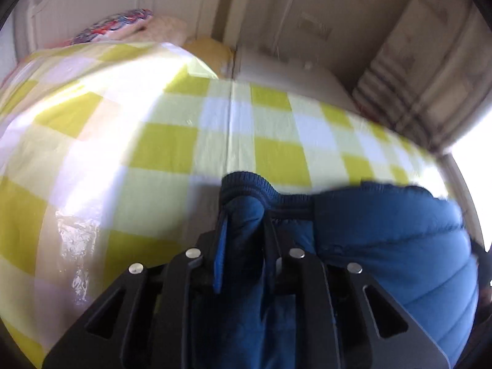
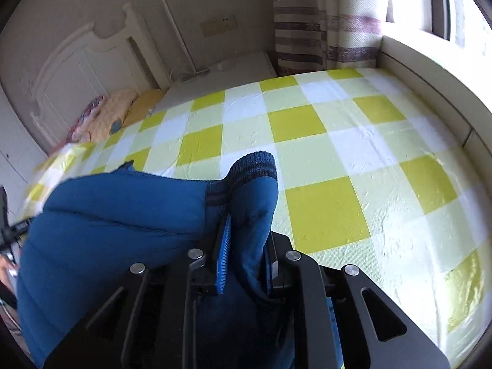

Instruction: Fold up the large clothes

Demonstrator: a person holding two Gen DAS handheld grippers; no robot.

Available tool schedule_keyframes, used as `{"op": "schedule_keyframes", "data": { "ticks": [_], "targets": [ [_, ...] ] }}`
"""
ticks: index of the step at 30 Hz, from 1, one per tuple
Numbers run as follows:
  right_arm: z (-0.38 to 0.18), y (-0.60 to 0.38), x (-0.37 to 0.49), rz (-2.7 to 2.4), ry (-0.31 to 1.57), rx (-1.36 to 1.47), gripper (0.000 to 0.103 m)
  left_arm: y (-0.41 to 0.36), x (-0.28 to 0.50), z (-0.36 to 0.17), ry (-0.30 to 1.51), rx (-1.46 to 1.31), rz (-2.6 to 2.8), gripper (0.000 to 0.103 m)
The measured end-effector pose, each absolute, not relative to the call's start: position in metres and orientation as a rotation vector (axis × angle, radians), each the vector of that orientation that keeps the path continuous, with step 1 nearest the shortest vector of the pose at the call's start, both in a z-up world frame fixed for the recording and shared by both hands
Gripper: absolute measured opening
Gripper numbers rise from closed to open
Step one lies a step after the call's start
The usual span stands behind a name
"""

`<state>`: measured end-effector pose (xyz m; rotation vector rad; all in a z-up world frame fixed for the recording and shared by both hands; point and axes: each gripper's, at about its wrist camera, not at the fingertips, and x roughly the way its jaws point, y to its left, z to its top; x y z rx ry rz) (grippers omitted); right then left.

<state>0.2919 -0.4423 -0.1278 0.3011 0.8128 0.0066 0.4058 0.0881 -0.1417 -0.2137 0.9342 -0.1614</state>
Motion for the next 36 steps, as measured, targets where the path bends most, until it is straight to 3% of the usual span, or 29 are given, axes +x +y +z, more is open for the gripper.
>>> {"op": "schedule_keyframes", "data": {
  "ticks": [3,5,6,9,10,11,15,19,23,28,30,32,34,36],
  "targets": [
    [-0.130,-0.442,0.298,0.001,0.826,0.290,0.015,0.092,0.405,-0.140,0.916,-0.213,-0.142,0.025],
    [-0.129,-0.443,0.300,0.016,0.830,0.296,0.020,0.094,0.405,-0.142,0.925,-0.212,-0.103,0.046],
    [-0.125,-0.443,0.298,0.028,0.833,0.303,0.029,0.099,0.402,-0.140,0.914,-0.229,-0.095,0.051],
    [-0.092,-0.450,0.255,0.111,0.786,0.328,0.079,0.137,0.375,-0.114,0.815,-0.367,-0.126,0.070],
    [-0.080,-0.446,0.227,0.148,0.746,0.313,0.087,0.152,0.358,-0.104,0.781,-0.404,-0.158,0.081],
    [-0.067,-0.447,0.201,0.180,0.703,0.285,0.087,0.165,0.337,-0.093,0.754,-0.413,-0.209,0.090],
    [-0.057,-0.454,0.101,0.242,0.621,0.228,0.088,0.191,0.254,-0.086,0.747,-0.316,-0.348,0.100],
    [-0.105,-0.449,0.031,0.290,0.680,0.312,0.088,0.194,0.177,-0.121,0.815,-0.308,-0.440,0.100],
    [-0.144,-0.437,0.024,0.333,0.721,0.413,0.087,0.179,0.144,-0.154,0.847,-0.333,-0.467,0.100],
    [-0.151,-0.412,0.039,0.310,0.715,0.384,0.071,0.160,0.150,-0.161,0.813,-0.372,-0.482,0.100],
    [-0.150,-0.405,0.039,0.309,0.699,0.379,0.063,0.155,0.148,-0.164,0.796,-0.396,-0.465,0.082],
    [-0.148,-0.398,0.032,0.295,0.684,0.340,0.055,0.152,0.143,-0.161,0.775,-0.391,-0.433,0.049],
    [-0.144,-0.391,0.026,0.278,0.668,0.304,0.046,0.151,0.129,-0.155,0.746,-0.383,-0.423,0.035],
    [-0.138,-0.385,0.022,0.264,0.667,0.281,0.041,0.149,0.111,-0.149,0.727,-0.366,-0.419,0.031]
  ]
}}
